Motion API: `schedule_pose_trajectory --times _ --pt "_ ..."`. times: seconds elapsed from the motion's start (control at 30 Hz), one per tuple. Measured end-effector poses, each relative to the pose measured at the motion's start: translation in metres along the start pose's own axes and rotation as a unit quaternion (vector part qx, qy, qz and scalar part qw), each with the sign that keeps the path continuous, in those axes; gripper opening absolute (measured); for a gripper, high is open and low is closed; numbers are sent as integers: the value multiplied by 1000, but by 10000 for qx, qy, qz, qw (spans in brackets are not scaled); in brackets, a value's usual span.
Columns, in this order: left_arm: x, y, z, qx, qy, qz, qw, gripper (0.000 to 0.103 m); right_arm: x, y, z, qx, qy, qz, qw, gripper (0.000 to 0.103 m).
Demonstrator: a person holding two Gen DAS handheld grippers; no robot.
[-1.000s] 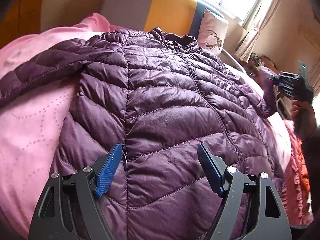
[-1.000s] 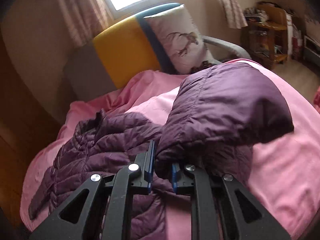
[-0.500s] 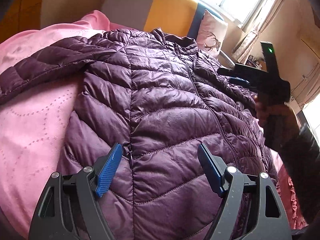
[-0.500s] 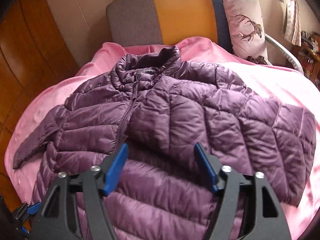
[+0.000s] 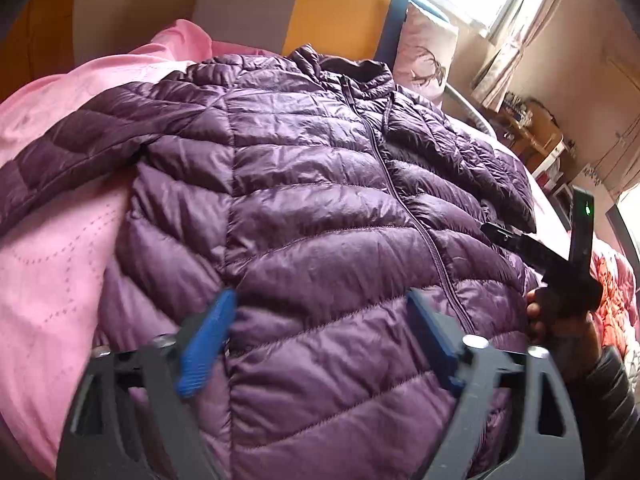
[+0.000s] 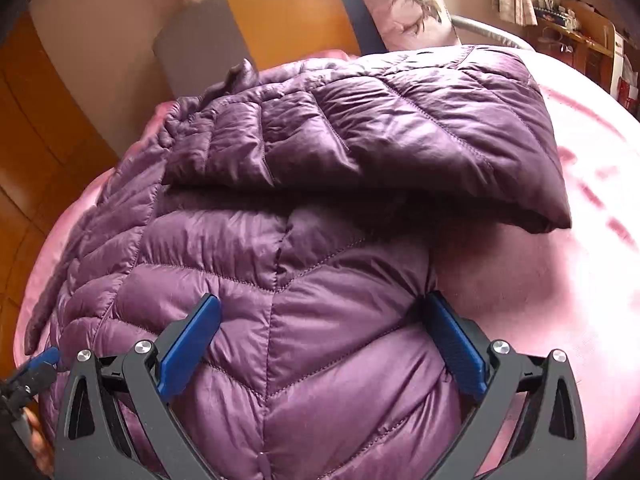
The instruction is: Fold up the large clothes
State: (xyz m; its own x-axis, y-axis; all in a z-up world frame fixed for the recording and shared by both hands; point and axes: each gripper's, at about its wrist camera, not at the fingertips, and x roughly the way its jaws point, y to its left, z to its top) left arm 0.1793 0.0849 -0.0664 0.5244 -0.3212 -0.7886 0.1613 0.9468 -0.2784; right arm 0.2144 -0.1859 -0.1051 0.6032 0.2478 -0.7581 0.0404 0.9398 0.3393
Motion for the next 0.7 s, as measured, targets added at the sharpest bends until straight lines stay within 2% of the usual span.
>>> schedule_pose_trajectory --times 0.17,0.23,0.37,0.43,0.53,0.6,0.7 --pt "8 -12 8 226 -65 210 9995 99 2 -2 1 106 -89 119 9998 101" --pt "6 -16 15 312 -277 297 9987 99 2 -3 0 76 -89 79 9999 101" --pt "4 -25 43 432 -712 -65 9965 99 -3 -3 -1 -36 -33 -60 10000 101" --pt "8 -31 56 565 -812 -163 9950 99 -3 -2 0 -61 -21 -96 9999 101" --pt "27 -44 79 741 -481 -398 9953 99 -2 -1 0 -79 -6 -108 9999 101" --pt "38 -50 90 739 -248 -383 9962 99 0 1 0 -123 18 -159 9998 101" --pt "57 -55 107 622 -11 -604 9962 99 3 5 0 -181 44 -224 9996 101"
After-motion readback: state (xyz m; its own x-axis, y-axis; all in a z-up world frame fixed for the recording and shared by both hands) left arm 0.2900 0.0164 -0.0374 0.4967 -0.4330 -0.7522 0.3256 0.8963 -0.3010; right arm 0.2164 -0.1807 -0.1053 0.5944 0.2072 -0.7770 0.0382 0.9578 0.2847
